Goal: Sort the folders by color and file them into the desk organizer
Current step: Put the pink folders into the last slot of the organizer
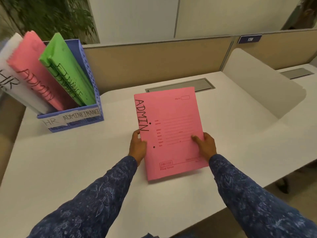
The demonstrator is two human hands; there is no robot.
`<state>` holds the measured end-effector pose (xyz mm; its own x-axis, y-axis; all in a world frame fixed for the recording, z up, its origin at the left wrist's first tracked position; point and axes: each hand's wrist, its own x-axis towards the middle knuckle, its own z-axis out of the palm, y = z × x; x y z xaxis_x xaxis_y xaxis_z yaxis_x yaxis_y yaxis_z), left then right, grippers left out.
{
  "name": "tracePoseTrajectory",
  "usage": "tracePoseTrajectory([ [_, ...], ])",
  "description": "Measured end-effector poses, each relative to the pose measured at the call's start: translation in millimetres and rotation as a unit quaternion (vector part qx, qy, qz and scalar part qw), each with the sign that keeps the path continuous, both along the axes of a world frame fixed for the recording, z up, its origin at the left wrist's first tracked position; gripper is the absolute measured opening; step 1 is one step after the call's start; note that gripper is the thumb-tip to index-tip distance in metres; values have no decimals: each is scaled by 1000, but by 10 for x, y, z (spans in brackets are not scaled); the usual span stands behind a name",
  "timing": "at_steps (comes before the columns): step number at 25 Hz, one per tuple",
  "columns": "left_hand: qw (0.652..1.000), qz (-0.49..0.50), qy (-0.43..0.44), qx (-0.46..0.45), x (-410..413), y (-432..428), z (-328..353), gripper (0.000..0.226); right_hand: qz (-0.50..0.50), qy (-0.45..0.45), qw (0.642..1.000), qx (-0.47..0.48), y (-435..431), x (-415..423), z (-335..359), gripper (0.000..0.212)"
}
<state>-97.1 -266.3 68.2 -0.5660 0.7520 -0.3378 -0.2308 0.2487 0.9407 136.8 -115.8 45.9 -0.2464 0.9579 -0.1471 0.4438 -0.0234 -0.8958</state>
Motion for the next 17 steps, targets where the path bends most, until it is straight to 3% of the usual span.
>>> tracePoseTrajectory([
  [4, 1000, -17, 14, 4, -529, -562, 89, 41, 31, 30, 999, -3, -313, -557, -49, 24],
  [9, 999, -24, -20, 39, -1175, -1316, 201, 29, 99, 66, 992, -42, -790, -1271, -89, 26],
  [17, 988, 107, 78, 76, -1954, -2288, 514, 25, 216, 134, 966, -40, -1338, -2487, 271, 32],
])
